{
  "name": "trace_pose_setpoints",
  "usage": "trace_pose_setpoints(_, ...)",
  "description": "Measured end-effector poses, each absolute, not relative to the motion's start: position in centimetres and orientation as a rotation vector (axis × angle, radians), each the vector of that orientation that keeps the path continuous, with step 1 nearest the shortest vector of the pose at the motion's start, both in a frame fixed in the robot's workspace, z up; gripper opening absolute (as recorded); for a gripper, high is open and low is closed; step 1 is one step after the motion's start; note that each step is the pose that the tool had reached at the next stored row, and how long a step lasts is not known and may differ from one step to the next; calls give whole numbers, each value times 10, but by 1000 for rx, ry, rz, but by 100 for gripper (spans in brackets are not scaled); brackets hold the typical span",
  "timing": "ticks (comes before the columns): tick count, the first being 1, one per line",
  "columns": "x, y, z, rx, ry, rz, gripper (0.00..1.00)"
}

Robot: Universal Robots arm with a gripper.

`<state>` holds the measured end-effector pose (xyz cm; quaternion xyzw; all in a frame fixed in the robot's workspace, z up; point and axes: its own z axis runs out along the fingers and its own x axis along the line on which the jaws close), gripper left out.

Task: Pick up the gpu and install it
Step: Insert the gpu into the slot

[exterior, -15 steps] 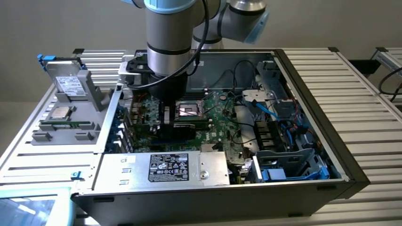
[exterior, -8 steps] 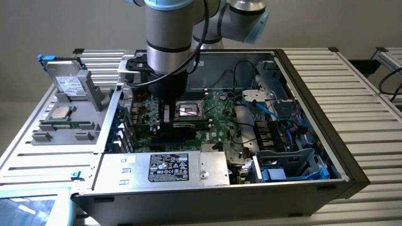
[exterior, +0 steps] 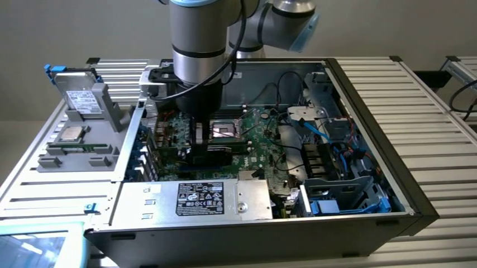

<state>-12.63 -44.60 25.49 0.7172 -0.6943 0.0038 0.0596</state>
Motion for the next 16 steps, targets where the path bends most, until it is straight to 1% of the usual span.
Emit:
trace_pose_setpoints(1,-126,-446,255,2176,-2101,20,42)
trace_pose_setpoints(8,-126,-446,255,2181,-2107,34,42)
trace_pose_setpoints(16,-126,-446,255,2186,-2120,29,42)
